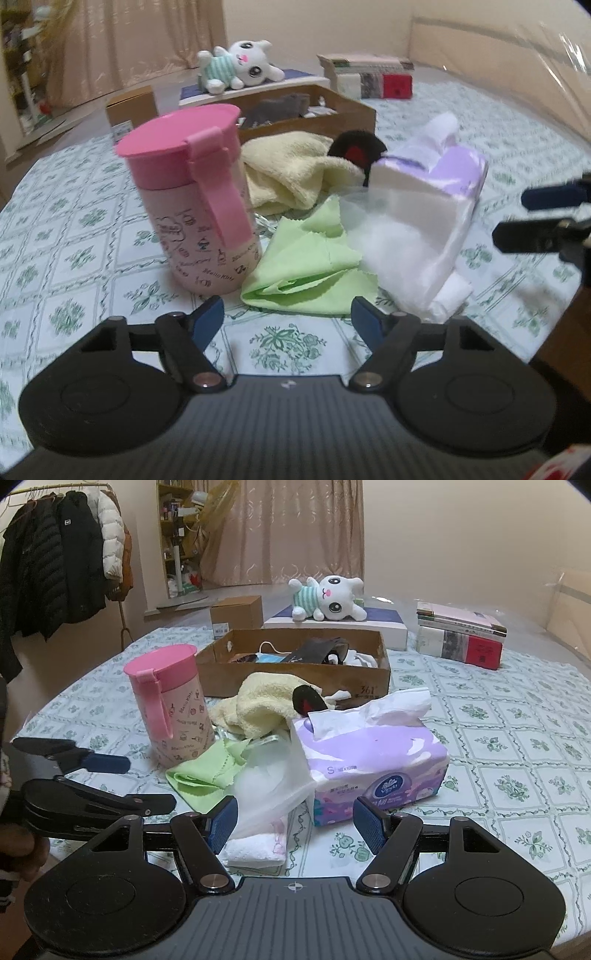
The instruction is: Organize soft objects
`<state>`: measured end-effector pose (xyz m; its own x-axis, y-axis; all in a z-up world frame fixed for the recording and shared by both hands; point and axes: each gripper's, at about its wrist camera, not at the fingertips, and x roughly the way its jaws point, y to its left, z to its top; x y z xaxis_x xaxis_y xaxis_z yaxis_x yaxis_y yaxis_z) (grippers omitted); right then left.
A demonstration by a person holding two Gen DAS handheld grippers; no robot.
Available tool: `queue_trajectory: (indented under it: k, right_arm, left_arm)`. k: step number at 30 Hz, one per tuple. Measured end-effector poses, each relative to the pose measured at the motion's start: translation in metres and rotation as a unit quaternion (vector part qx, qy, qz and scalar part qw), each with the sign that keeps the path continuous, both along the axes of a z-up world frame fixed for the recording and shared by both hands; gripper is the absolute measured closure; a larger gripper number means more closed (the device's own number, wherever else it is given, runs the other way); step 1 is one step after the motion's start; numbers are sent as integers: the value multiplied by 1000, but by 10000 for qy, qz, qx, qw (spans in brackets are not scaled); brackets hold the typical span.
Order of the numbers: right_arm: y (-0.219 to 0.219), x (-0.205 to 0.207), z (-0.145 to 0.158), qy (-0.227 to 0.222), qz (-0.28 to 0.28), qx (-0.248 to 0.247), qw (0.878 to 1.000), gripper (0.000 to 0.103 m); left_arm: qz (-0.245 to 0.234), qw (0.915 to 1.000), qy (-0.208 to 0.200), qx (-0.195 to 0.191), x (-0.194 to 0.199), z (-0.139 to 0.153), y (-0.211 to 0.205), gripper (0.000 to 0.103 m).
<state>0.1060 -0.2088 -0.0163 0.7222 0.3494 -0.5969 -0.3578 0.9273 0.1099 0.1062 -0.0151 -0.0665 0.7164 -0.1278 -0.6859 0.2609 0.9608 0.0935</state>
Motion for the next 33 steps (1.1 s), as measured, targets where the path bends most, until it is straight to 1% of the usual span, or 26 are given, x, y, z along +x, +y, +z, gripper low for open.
queue_trajectory:
  k: [4, 11, 13, 14, 16, 17, 18, 20, 21, 22, 23, 24, 29, 33]
  right_arm:
    - [0, 9, -6, 74, 10, 8, 10000, 33]
    - [2, 21, -17, 178, 51, 26, 9998, 33]
    - [2, 23, -19, 207, 50, 27, 9998, 33]
    - [2, 25, -20, 218, 51, 32, 9997, 33]
    - [2, 27, -22, 230, 57, 35, 9997, 33]
    - [2, 27, -22, 236, 64, 40, 9997, 33]
    - [2, 28, -23, 240, 72, 49, 9997, 34]
    - [3, 28, -23, 232, 99, 67, 9997, 33]
    - [4, 28, -24, 230, 117, 69, 9996, 34]
    - [5, 28, -24, 229, 133, 69, 9996, 34]
    - [6, 28, -24, 228, 153, 70, 9996, 34]
    - [7, 28, -24, 226, 176, 78, 9996, 34]
    - [16, 28, -22, 166, 288, 117, 9994, 34]
    - [26, 30, -22, 130, 353, 108, 9992, 34]
  left_arm:
    - [-82, 9998, 34, 176, 14, -11, -3, 34]
    - [-100, 9996, 157, 227, 36, -27, -5, 38]
    - [-67, 9997, 141, 180, 39, -28, -5, 44]
    - [-51, 9998, 133, 161, 41, -28, -6, 46]
    - [-43, 9998, 119, 148, 43, -29, -8, 55]
    - [-50, 9998, 121, 141, 44, -29, -9, 57]
    - [-52, 9998, 117, 127, 44, -30, -10, 62]
    - [-58, 9999, 113, 98, 44, -30, -12, 75]
    - [-48, 9999, 119, 94, 44, -30, -13, 88]
    - [-39, 9998, 128, 113, 44, -31, -14, 94]
    - [-40, 9999, 120, 118, 43, -31, -15, 96]
    - [-25, 9999, 120, 89, 43, -30, -14, 100]
    - [82, 9997, 150, -192, 30, -20, -4, 101]
    - [263, 9986, 131, -437, 15, -8, 11, 101]
